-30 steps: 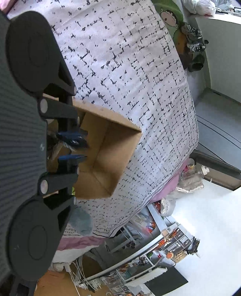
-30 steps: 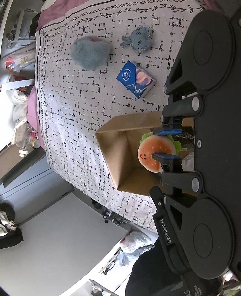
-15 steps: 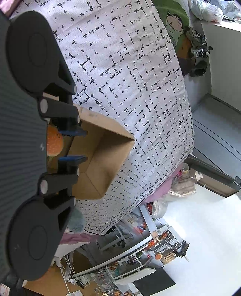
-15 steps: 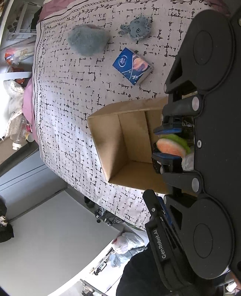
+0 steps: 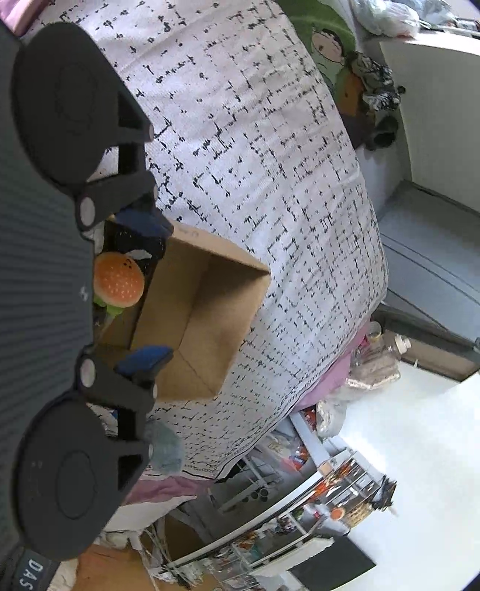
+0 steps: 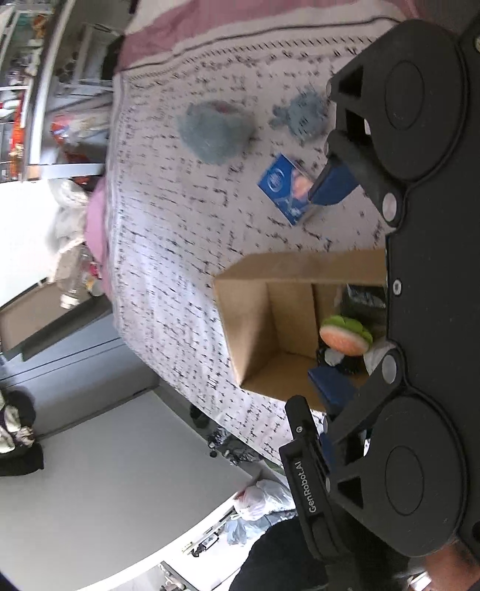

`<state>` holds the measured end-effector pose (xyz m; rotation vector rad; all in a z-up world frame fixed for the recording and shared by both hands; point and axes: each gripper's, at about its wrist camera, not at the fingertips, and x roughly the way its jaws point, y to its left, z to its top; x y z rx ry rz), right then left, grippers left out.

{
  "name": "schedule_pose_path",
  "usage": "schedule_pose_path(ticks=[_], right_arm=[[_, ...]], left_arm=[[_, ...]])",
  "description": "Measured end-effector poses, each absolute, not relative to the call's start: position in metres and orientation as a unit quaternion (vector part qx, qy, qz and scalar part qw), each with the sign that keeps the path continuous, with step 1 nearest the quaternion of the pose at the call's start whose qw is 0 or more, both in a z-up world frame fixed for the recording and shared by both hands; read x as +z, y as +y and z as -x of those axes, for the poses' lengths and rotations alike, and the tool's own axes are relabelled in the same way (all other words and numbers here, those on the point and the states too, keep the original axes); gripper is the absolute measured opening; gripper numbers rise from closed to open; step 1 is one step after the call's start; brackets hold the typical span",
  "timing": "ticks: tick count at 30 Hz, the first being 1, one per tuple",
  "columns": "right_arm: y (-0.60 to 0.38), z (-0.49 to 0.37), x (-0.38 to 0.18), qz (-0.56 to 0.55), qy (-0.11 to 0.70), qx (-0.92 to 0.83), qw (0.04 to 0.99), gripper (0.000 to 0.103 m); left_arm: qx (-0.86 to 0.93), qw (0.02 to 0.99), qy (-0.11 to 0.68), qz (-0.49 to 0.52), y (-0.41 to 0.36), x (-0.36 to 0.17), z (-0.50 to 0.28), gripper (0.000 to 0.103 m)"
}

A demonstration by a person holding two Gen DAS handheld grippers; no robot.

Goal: Organize soft objects
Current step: 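Open both tools to drop the items into the box and withdraw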

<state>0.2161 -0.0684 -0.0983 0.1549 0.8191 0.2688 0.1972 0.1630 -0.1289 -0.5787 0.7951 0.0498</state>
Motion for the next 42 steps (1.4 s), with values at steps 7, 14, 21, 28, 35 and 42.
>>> schedule_pose_path(ticks=[7,14,21,28,35,42], right_arm=[[-0.099,-0.211,-0.096,-0.075,0.377,0.109,0.917,0.103],[-0.124,-0.205,-0.096,-0.094,0.365,0.124,0.918,0.103],[-0.142,-0.198,-0.097,-0.100,0.359,0.156,0.915,0.103],[-0.165,-0.198,-0.102,-0.107,0.362,0.168,0.910,0.103],[-0.192,-0.199,-0.104,-0.121,0.361,0.175,0.908,0.103],[-0.214,-0.202,-0.103,-0.118,0.358,0.187,0.907,0.103]], left_arm=[[0.013,0.896,0.383,0.226,0.134,-0.118,-0.197,0.072],[-0.013,0.895,0.388,0.221,0.115,-0.112,-0.199,0.075],[-0.003,0.904,0.376,0.201,0.095,-0.100,-0.193,0.078],[0.004,0.899,0.404,0.171,0.072,-0.098,-0.190,0.086],[0.003,0.898,0.422,0.128,0.041,-0.094,-0.188,0.091],[0.022,0.897,0.431,0.096,0.015,-0.088,-0.189,0.091]])
